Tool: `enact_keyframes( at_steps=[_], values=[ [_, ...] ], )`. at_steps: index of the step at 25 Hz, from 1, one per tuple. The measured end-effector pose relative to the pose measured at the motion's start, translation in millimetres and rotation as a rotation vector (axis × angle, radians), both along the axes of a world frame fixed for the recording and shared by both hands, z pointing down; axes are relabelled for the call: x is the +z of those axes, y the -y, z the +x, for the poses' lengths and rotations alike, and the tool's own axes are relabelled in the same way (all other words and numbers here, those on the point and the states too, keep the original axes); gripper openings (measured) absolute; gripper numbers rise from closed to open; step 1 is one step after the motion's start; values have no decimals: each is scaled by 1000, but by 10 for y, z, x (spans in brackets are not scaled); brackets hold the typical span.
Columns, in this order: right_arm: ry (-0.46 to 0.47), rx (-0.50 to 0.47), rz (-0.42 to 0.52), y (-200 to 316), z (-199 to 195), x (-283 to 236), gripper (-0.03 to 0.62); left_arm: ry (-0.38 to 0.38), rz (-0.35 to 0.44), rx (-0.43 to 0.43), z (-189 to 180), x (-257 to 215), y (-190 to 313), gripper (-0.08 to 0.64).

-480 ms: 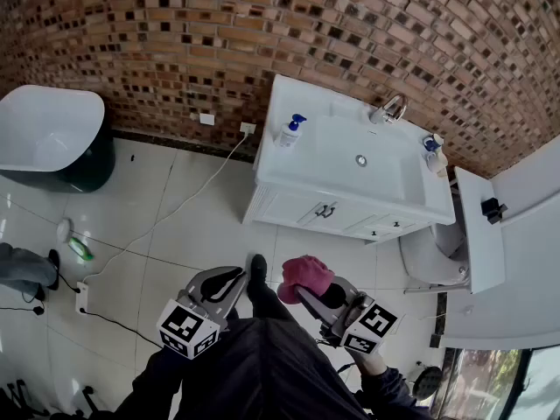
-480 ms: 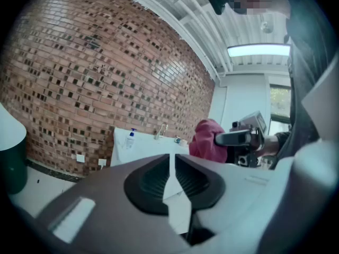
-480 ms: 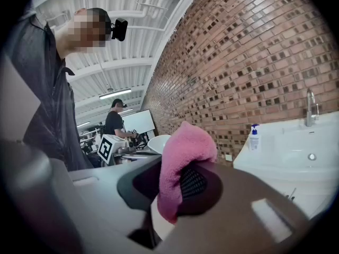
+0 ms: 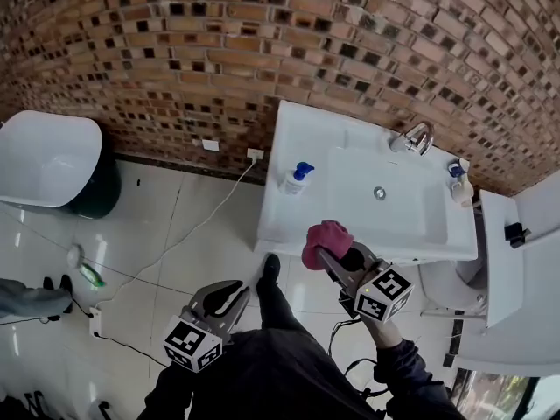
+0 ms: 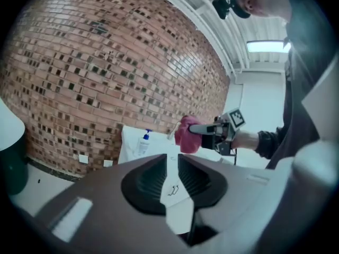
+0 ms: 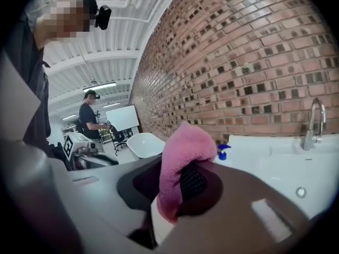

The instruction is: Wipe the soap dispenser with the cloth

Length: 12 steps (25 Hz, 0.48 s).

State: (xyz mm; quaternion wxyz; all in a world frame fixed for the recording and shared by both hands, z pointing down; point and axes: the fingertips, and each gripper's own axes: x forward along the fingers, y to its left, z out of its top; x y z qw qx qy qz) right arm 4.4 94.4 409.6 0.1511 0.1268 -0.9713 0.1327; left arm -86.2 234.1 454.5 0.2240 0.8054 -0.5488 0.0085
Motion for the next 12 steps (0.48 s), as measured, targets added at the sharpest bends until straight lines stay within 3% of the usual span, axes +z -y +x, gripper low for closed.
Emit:
enact_keyframes(
  at_steps=[7,12],
  values=[
    [-82,-86,67,1497,-703,129,55,14,-19,6,-201,-152,1377,69],
    [-105,-154,21,1892,-1139,356,55,30,-53,13,-252,-173,1955,72]
  ],
)
